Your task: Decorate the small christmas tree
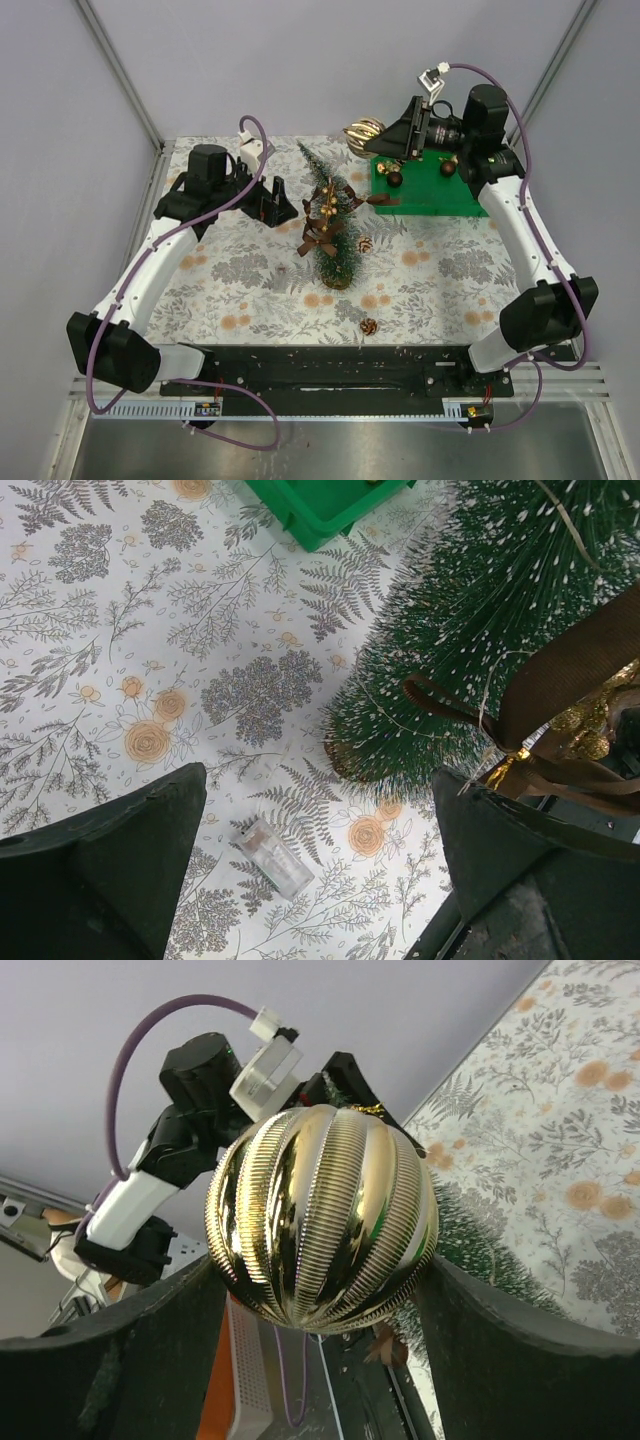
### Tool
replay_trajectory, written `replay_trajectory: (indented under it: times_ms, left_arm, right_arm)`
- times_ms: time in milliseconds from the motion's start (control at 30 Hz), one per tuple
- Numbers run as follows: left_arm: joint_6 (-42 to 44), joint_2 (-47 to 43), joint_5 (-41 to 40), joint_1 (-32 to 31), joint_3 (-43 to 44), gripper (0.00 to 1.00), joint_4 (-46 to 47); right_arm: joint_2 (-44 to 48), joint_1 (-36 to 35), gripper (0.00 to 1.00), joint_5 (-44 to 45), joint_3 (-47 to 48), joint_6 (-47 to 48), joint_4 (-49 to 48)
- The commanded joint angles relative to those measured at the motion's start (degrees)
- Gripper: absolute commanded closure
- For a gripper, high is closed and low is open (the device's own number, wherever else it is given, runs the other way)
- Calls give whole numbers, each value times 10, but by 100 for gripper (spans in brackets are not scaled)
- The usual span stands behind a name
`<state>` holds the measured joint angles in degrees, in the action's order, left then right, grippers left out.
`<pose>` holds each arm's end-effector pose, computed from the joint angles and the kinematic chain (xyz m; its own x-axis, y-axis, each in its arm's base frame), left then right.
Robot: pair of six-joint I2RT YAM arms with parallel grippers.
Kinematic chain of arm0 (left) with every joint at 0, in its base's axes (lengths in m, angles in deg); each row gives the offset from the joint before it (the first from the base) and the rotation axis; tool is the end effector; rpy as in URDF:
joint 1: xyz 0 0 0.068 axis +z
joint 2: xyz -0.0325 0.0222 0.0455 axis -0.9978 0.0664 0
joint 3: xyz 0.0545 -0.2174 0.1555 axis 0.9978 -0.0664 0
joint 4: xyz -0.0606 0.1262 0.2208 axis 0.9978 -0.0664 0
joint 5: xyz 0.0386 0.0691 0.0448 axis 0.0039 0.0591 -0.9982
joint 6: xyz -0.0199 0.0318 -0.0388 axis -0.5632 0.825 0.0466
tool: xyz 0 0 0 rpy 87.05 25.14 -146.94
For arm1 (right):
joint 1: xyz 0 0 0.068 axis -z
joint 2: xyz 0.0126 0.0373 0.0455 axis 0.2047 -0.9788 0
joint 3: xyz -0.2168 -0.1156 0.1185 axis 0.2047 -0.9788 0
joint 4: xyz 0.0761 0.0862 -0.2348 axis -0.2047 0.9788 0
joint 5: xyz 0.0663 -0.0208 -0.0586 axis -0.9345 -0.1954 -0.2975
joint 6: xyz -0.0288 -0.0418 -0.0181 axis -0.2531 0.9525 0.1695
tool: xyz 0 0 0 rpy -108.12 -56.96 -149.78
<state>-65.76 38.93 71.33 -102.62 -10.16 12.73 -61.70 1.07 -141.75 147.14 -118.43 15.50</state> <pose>0.2684 -0.0995 0.3644 -0.5080 0.1675 -0.8449 0.6883 0.6687 -0.2812 0.3325 0.0951 0.4462 -0.6802 0.1946 -0.7068 -0.6704 0.2249 0.7071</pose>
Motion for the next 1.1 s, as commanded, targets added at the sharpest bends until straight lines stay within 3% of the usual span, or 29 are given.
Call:
replay_trajectory:
  times_ms: [0, 300, 433, 567, 1067]
  left_arm:
    - [-3, -25, 25, 4, -9, 1, 41]
    - [-3, -28, 25, 9, -6, 1, 45]
    - [-9, -23, -9, 17, 2, 1, 56]
    - [-50, -16, -12, 32, 13, 1, 65]
    - [-55, -15, 11, 45, -9, 1, 74]
  right_arm:
    - [17, -29, 32, -26, 75, 68, 70]
    - [-64, -102, 33, 87, 265, 242, 337]
    - [-117, -143, 35, 208, 376, 305, 443]
    - [-142, -173, 35, 301, 416, 357, 484]
    - [-158, -192, 36, 326, 454, 372, 473]
